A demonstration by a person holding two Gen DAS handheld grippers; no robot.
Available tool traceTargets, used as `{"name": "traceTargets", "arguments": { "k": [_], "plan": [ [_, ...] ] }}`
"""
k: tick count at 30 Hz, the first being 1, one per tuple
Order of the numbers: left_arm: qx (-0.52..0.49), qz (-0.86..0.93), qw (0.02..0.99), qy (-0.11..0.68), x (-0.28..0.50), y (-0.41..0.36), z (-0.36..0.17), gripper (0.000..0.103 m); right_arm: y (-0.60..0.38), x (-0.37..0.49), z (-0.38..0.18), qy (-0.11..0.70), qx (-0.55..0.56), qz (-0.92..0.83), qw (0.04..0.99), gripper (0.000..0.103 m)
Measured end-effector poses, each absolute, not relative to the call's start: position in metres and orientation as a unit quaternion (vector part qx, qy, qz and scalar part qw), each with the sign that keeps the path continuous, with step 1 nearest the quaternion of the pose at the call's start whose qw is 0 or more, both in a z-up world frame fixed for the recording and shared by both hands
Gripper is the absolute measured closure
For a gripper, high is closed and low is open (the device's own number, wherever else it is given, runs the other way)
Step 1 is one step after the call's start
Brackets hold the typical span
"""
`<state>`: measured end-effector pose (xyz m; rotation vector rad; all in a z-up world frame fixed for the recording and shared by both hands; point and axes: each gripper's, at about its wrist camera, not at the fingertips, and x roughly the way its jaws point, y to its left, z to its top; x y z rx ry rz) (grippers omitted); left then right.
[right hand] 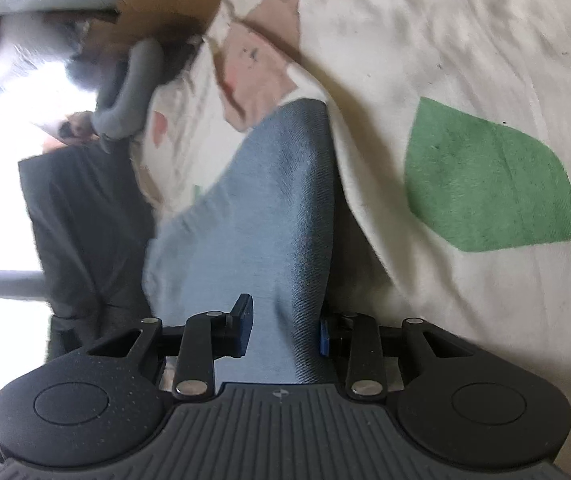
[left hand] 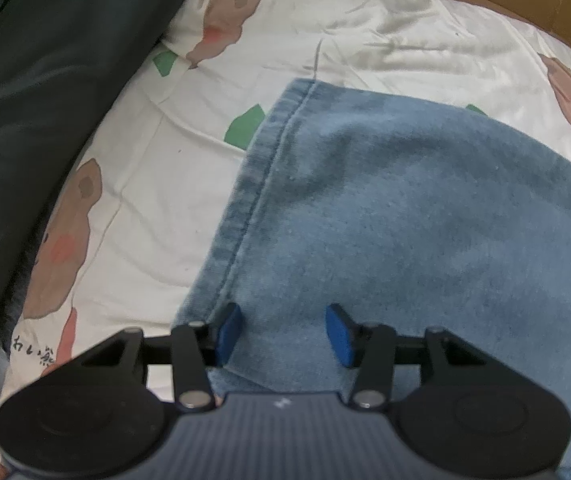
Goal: Fold clothes
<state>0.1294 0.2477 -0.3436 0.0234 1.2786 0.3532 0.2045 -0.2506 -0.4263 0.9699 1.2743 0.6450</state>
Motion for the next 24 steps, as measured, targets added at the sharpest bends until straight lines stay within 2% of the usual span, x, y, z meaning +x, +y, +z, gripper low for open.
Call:
{"name": "traceTargets", "arguments": {
  "k": [4,7,8,11,16,19,24],
  "plan": [
    [0.007,0.163,0.79,0.591,0.128,0.2478,-0.3434,0.052,-0.2502,0.2044,-0.4259,0.558,0.426,0.285,0.652,0.074],
    [0.009,0.162,0.792,0.589,0.1254,0.248,-0.3434,0.052,-0.2524,0.2038,-0.4248,0.552,0.434,0.289,0.651,0.089],
    [0.01,0.162,0.792,0.589,0.1249,0.2482,-0.3436,0.052,-0.2531,0.2035,-0.4244,0.55,0.436,0.291,0.65,0.091],
    [0.009,0.161,0.792,0.589,0.1235,0.2491,-0.3431,0.051,-0.2568,0.2018,-0.4292,0.546,0.459,0.284,0.64,0.091],
    [0.009,0.161,0.792,0.588,0.1227,0.2483,-0.3427,0.051,-0.2506,0.2044,-0.4311,0.558,0.435,0.278,0.65,0.089],
    [0.011,0.16,0.793,0.588,0.1229,0.2481,-0.343,0.051,-0.2518,0.2018,-0.4273,0.546,0.434,0.284,0.658,0.094],
    [0.006,0.163,0.794,0.586,0.1234,0.2489,-0.3433,0.05,-0.254,0.1989,-0.4285,0.54,0.441,0.288,0.657,0.096]
  ]
}}
